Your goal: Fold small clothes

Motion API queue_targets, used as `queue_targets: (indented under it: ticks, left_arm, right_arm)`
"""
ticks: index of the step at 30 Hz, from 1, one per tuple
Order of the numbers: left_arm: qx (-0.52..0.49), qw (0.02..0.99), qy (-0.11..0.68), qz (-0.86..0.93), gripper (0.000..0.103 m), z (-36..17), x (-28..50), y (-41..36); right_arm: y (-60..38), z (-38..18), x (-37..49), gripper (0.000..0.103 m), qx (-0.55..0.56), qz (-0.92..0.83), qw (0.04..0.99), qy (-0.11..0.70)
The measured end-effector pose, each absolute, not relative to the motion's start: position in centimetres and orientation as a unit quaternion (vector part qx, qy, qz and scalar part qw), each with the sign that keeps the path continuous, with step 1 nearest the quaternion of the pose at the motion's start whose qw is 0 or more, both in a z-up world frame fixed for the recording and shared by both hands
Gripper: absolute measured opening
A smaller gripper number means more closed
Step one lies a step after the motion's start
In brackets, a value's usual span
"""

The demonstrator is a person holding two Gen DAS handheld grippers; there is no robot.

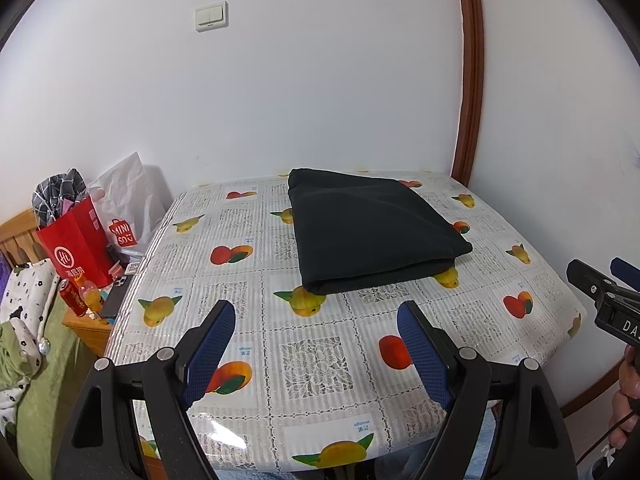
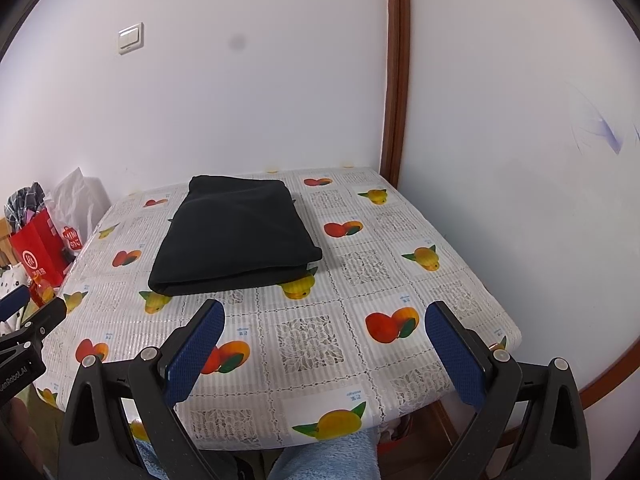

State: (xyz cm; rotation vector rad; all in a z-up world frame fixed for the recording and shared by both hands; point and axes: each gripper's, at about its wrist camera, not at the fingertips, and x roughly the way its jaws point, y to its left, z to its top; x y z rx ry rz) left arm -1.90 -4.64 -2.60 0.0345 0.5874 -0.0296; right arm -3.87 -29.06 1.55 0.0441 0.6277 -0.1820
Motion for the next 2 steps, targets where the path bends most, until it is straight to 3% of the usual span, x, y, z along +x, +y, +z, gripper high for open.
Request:
queue_targets:
  ticks: [2]
  left_arm:
    - [0.016,0.956,0.291,-0.016,0.082,-2.60,-1.80,-4.57]
  right_arm:
    - [-29.03,1.57,-3.87,0.099,0.021,-0.088,0.947,0.308]
